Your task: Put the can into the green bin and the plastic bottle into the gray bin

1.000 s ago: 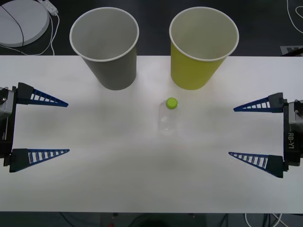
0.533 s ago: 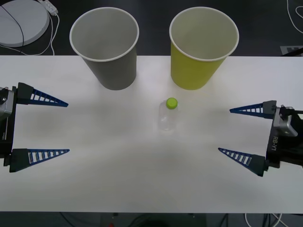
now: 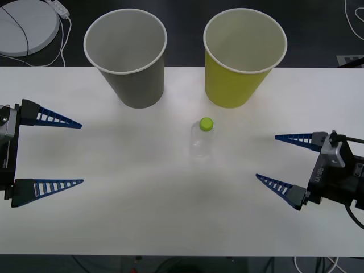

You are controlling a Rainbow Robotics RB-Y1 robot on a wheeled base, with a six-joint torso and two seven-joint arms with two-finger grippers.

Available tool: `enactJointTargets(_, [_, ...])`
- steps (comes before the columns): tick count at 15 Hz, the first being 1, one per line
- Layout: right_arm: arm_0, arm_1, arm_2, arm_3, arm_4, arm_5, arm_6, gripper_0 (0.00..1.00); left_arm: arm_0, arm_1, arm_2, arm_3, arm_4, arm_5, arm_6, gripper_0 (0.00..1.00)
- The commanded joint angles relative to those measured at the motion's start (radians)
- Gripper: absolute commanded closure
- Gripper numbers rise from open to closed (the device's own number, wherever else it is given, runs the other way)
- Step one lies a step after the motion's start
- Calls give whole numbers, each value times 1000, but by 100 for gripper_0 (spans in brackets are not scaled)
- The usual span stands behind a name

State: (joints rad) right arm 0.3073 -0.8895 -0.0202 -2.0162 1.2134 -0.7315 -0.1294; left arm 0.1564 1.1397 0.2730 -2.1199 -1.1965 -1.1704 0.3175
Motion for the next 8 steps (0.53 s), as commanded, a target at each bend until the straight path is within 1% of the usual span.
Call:
enactJointTargets(1, [-2, 43, 14, 7, 1, 24, 2, 0, 0, 0, 0, 0, 0, 0, 0, 0])
enactJointTargets(2, [-7, 47, 31, 7, 0, 52, 1, 0, 0, 0, 0, 0, 0, 0, 0, 0])
enactJointTargets(6, [-59, 52, 155, 7, -6, 213, 10, 0, 0, 0, 0, 0, 0, 0, 0, 0])
enactJointTargets(8, [-91, 50, 212, 7, 3, 267, 14, 0, 0, 0, 0, 0, 0, 0, 0, 0])
